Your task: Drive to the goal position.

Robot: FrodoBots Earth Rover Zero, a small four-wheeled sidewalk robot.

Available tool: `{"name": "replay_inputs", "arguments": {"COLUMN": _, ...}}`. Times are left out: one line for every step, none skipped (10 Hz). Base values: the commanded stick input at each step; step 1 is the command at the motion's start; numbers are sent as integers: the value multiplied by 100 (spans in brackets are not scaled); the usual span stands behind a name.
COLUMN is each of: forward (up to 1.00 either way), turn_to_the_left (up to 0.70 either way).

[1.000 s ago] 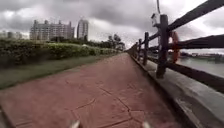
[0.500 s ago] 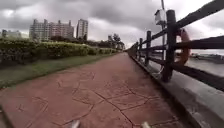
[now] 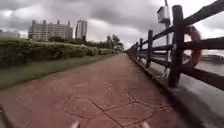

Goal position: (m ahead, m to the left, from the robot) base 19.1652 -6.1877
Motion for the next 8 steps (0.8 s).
{"name": "replay_inputs", "arguments": {"forward": 50, "turn_to_the_left": 0}}
{"name": "replay_inputs", "arguments": {"forward": 50, "turn_to_the_left": 6}}
{"name": "replay_inputs", "arguments": {"forward": 50, "turn_to_the_left": 15}}
{"name": "replay_inputs", "arguments": {"forward": 50, "turn_to_the_left": 0}}
{"name": "replay_inputs", "arguments": {"forward": 50, "turn_to_the_left": 0}}
{"name": "replay_inputs", "arguments": {"forward": 50, "turn_to_the_left": 0}}
{"name": "replay_inputs", "arguments": {"forward": 50, "turn_to_the_left": 0}}
{"name": "replay_inputs", "arguments": {"forward": 50, "turn_to_the_left": 0}}
